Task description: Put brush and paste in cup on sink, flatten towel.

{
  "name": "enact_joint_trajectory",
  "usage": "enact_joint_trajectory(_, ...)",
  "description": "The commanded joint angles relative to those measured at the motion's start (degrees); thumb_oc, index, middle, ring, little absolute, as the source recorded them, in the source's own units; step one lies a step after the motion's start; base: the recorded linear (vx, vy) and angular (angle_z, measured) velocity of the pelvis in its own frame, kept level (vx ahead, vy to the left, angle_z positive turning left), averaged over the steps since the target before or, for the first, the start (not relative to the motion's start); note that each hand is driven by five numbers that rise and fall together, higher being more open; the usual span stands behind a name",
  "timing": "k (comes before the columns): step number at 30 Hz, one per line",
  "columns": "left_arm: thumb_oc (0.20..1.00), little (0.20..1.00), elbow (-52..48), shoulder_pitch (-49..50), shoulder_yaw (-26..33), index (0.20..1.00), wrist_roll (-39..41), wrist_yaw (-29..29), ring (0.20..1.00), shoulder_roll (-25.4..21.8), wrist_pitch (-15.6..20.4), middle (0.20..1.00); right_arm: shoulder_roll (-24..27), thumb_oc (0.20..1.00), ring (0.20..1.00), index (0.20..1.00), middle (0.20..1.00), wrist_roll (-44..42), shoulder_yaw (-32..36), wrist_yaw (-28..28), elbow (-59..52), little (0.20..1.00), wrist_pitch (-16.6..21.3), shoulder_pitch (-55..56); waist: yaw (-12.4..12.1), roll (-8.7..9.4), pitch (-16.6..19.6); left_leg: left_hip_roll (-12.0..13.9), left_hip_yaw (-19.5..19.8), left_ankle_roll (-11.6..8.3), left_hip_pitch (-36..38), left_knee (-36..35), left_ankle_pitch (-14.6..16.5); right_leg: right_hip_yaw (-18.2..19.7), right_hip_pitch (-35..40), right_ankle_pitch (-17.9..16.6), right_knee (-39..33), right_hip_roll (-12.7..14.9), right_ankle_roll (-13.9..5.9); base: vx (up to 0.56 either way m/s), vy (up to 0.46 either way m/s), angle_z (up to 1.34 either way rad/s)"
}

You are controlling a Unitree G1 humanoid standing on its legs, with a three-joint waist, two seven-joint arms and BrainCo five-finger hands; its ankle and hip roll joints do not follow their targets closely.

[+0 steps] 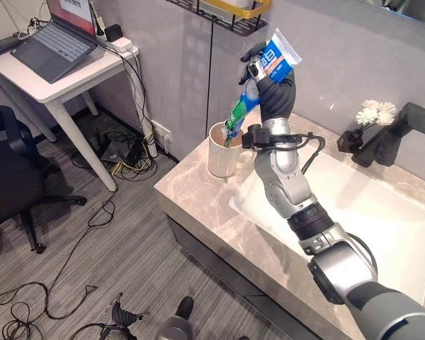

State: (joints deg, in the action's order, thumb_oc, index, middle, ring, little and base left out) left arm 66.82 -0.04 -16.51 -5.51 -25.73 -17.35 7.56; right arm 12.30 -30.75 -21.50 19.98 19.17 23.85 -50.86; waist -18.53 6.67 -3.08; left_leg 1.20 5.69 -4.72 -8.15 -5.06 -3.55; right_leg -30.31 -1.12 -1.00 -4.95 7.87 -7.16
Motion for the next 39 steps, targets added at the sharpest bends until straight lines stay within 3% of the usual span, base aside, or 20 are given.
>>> enact_joint_trajectory(1,1.0,1.0,3.2,-3.3,-2.2,1.0,-1.6,-0.4,1.0,-1.6,1.6,1.0,1.8,0.2,0.2,0.2,0.2,0.9,-0.6,0.4,0.8,0.2,2.3,-6.3,-1.8,2.77,0.5,0.5,-1.0,-0.74,-1.5,0.1,-2.5,5.1,4.0,-8.9,-0.1,6.2,-3.99,0.0,0.0,0.0)
enact_joint_trajectory(2,1.0,1.0,3.1,-3.2,-2.3,1.0,-1.8,-0.3,1.0,-1.6,1.7,1.0,1.9,0.216,0.216,0.216,0.216,0.6,-1.1,-0.1,1.1,0.216,2.1,-6.5,-1.8,2.83,0.5,0.5,-1.0,-0.73,-1.5,0.1,-2.5,5.1,4.1,-8.9,-0.1,6.1,-4.0,0.0,0.0,0.0)
enact_joint_trajectory(3,1.0,1.0,3.1,-3.1,-2.3,1.0,-1.7,-0.4,1.0,-1.6,1.7,1.0,1.8,0.63,0.63,0.63,0.63,0.6,-1.3,-0.1,1.4,0.63,2.0,-6.5,-1.8,2.85,0.5,0.5,-1.1,-0.73,-1.4,0.1,-2.4,5.1,4.1,-8.9,-0.1,6.1,-4.0,0.0,0.0,0.0)
enact_joint_trajectory(4,1.0,1.0,3.1,-3.1,-2.3,1.0,-1.7,-0.4,1.0,-1.6,1.7,1.0,1.8,0.871,0.871,0.871,0.871,0.6,-1.3,-0.1,1.4,0.871,2.0,-6.5,-1.8,2.85,0.5,0.5,-1.1,-0.73,-1.4,0.1,-2.4,5.1,4.1,-8.9,-0.1,6.1,-4.0,0.0,0.0,0.0)
enact_joint_trajectory(5,1.0,1.0,3.2,-3.1,-2.3,1.0,-1.7,-0.4,1.0,-1.6,1.7,1.0,1.8,1.0,1.0,1.0,1.0,0.9,-1.4,0.4,2.1,1.0,1.9,-6.4,-1.7,2.86,0.5,0.5,-1.1,-0.74,-1.4,0.1,-2.4,5.1,4.1,-8.9,-0.1,6.1,-4.0,0.0,0.0,0.0)
enact_joint_trajectory(22,1.0,1.0,2.9,-3.5,-4.9,1.0,-3.3,0.8,1.0,-0.4,1.9,1.0,2.4,1.0,1.0,1.0,1.0,4.2,-0.6,2.7,-0.5,1.0,1.2,-7.0,-0.4,1.66,1.7,1.2,-2.7,-0.96,0.8,0.1,-1.9,6.4,4.8,-9.0,-0.1,5.9,-3.92,0.0,0.0,-0.03)
enact_joint_trajectory(25,1.0,1.0,-0.1,-3.8,-6.4,1.0,-4.1,2.7,1.0,-0.3,2.9,1.0,9.1,1.0,1.0,1.0,1.0,14.6,1.2,6.2,-8.4,1.0,-1.4,-6.5,1.7,0.7,2.5,1.7,-4.2,-1.03,2.2,0.1,-1.4,7.9,5.1,-8.9,-0.1,5.5,-3.93,-0.02,0.017,-0.11)
enact_joint_trajectory(26,0.925,0.925,-1.7,-3.4,-6.2,0.925,-2.9,4.4,0.925,-0.4,3.8,0.925,11.9,1.0,1.0,1.0,1.0,18.0,1.4,5.9,-10.4,1.0,-2.5,-6.2,2.4,0.46,2.5,2.0,-4.9,-1.07,2.8,0.1,-1.1,8.5,5.0,-8.8,-0.1,5.3,-3.96,-0.02,0.033,-0.13)
enact_joint_trajectory(27,0.799,0.799,-3.6,-2.8,-5.9,0.799,-1.7,6.7,0.799,-0.7,4.6,0.799,16.5,1.0,1.0,1.0,1.0,20.6,1.6,4.4,-13.5,1.0,-3.3,-5.5,3.6,0.26,2.8,2.1,-5.6,-1.02,3.0,0.1,-1.1,9.2,4.7,-9.0,-0.1,5.3,-4.02,-0.02,0.037,-0.35)
enact_joint_trajectory(28,0.529,0.529,-7.1,-1.1,-4.8,0.529,0.8,10.5,0.529,-1.7,5.5,0.529,26.5,1.0,1.0,1.0,1.0,22.9,-0.1,-0.8,-16.3,1.0,-3.6,-6.0,5.1,0.11,3.0,2.4,-6.5,-1.03,3.4,0.1,-1.0,10.1,4.4,-9.0,-0.1,5.2,-4.18,-0.02,0.06,-0.51)
enact_joint_trajectory(29,0.2,0.2,-18.3,2.9,-5.8,0.2,3.0,15.5,0.2,-5.1,7.0,0.2,37.0,1.0,1.0,1.0,1.0,26.3,1.7,-0.5,-18.6,1.0,-3.7,-3.2,7.0,-0.66,3.6,2.8,-7.6,-1.1,4.2,0.1,-0.5,11.0,4.1,-8.8,-0.1,4.9,-4.35,0.0,0.055,-0.49)
enact_joint_trajectory(31,0.2,0.2,-30.1,6.9,-7.3,0.2,4.2,22.3,0.2,-11.1,9.0,0.2,48.5,1.0,1.0,1.0,1.0,33.7,6.1,2.3,-16.2,1.0,-4.7,4.4,10.4,-2.04,3.9,3.1,-8.8,-0.97,5.2,0.1,0.2,12.1,4.0,-8.9,-0.1,4.6,-4.67,0.01,0.041,-0.26)
enact_joint_trajectory(32,0.2,0.2,-30.7,7.1,-7.4,0.2,4.4,22.5,0.2,-11.6,8.7,0.2,48.5,1.0,1.0,1.0,1.0,33.8,6.8,2.3,-16.5,1.0,-4.7,5.2,10.2,-1.82,4.0,3.0,-8.8,-0.91,5.0,0.1,-0.1,12.1,3.8,-9.1,-0.1,4.7,-4.64,0.0,0.044,-0.45)
enact_joint_trajectory(33,0.2,0.2,-38.7,10.6,-7.1,0.2,4.3,28.2,0.2,-18.5,8.3,0.2,52.0,1.0,1.0,1.0,1.0,35.8,13.4,2.9,-15.4,1.0,-4.8,11.7,12.2,-3.04,4.3,3.3,-9.8,-0.63,5.6,0.1,0.2,13.6,3.1,-9.2,-0.1,4.5,-4.8,0.0,0.036,-0.65)
enact_joint_trajectory(35,0.2,0.2,-48.1,15.7,-3.6,0.2,6.7,33.5,0.2,-26.1,7.5,0.2,56.0,1.0,1.0,1.0,1.0,36.6,21.3,3.4,-9.3,1.0,-5.4,20.3,14.1,-4.15,4.6,3.6,-11.0,-0.31,6.0,0.1,0.5,15.0,2.5,-9.4,-0.1,4.4,-4.92,0.01,0.033,-0.72)
enact_joint_trajectory(37,0.2,0.2,-54.1,20.4,-0.9,0.2,7.0,39.4,0.2,-34.2,6.4,0.2,60.8,1.0,1.0,1.0,1.0,39.3,23.6,4.4,1.7,1.0,-7.6,23.2,15.2,-4.87,4.6,3.7,-12.3,-0.11,6.6,0.1,0.6,16.8,1.7,-9.6,-0.1,4.2,-5.01,-0.01,0.017,-0.53)
enact_joint_trajectory(38,0.2,0.2,-54.4,20.6,-0.7,0.2,7.0,39.5,0.2,-34.4,6.3,0.2,60.7,1.0,1.0,1.0,1.0,39.3,23.6,4.4,1.8,1.0,-7.5,23.2,15.2,-4.75,4.6,3.7,-12.3,-0.1,6.5,0.1,0.6,16.9,1.6,-9.6,-0.1,4.3,-5.01,-0.02,0.004,-0.37)
enact_joint_trajectory(39,0.2,0.2,-60.7,26.0,4.9,0.2,7.2,44.2,0.2,-42.2,4.8,0.2,62.1,1.0,1.0,1.0,1.0,37.1,26.7,5.0,12.8,1.0,-8.9,25.8,15.6,-5.99,4.5,3.9,-13.2,-0.32,6.8,0.1,0.5,17.9,1.0,-9.8,-0.1,4.2,-5.13,0.01,-0.013,-0.37)
